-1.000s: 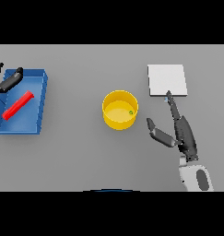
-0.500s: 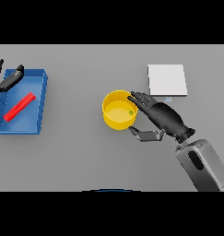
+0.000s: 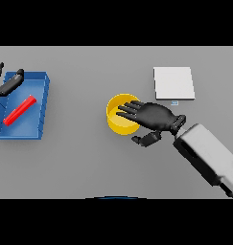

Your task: Pick up the red beaker and tilt it to pour out 1 green nut into yellow bowl. Pick up the yellow bowl and place it on the metallic measuring scale.

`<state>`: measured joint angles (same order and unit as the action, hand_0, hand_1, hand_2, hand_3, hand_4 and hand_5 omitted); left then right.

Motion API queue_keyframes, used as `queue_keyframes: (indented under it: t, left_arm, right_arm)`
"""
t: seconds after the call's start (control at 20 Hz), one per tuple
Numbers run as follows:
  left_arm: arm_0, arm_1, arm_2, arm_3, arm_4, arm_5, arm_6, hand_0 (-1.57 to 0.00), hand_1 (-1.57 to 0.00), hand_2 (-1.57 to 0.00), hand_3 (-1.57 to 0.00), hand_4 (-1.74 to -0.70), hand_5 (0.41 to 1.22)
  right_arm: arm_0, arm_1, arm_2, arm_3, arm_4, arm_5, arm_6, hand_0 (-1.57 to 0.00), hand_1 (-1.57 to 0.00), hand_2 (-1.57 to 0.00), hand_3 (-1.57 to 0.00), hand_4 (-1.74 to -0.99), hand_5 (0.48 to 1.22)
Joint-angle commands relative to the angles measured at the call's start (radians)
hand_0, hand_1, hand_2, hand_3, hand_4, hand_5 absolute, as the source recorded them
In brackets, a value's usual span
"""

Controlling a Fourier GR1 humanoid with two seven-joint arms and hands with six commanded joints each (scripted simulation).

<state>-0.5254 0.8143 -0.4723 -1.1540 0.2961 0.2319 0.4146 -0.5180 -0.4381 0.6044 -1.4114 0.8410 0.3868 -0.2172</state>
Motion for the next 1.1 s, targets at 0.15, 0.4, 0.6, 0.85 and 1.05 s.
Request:
queue_keyframes:
  t: [0.15,0.4,0.6,0.85,1.05]
  left_arm:
    - [-0.009,-0.005,0.006,0.019,0.004,-0.008,-0.01,0.0,0.0,0.0,0.0,-0.72,0.686]
    - [0.022,0.008,0.011,0.0,0.01,0.0,-0.02,0.0,0.0,0.0,0.0,-0.72,0.684]
    - [0.018,0.008,0.014,-0.003,0.016,-0.008,-0.028,0.0,0.0,0.0,0.0,-0.72,0.688]
    - [0.025,0.02,0.021,-0.013,0.02,-0.006,-0.038,0.0,0.0,0.0,0.0,-0.71,0.689]
    - [0.008,0.004,0.018,0.006,0.021,-0.014,-0.03,0.0,0.0,0.0,0.0,-0.72,0.692]
  right_arm:
    - [-0.081,0.032,0.064,0.104,0.052,0.029,0.004,0.0,0.0,0.0,0.0,-1.226,0.702]
    - [-0.159,0.059,0.105,0.208,0.082,0.066,0.003,0.0,0.0,0.0,0.0,-1.266,0.72]
    - [-0.188,0.084,0.127,0.26,0.087,0.094,-0.002,0.0,0.0,0.0,0.0,-1.29,0.746]
    - [-0.182,0.108,0.106,0.266,0.065,0.129,0.047,-0.11,-0.1,-0.09,-0.1,-1.36,0.842]
    - [-0.182,0.099,0.122,0.276,0.074,0.115,0.007,-0.91,-0.87,-0.69,-0.46,-1.512,1.043]
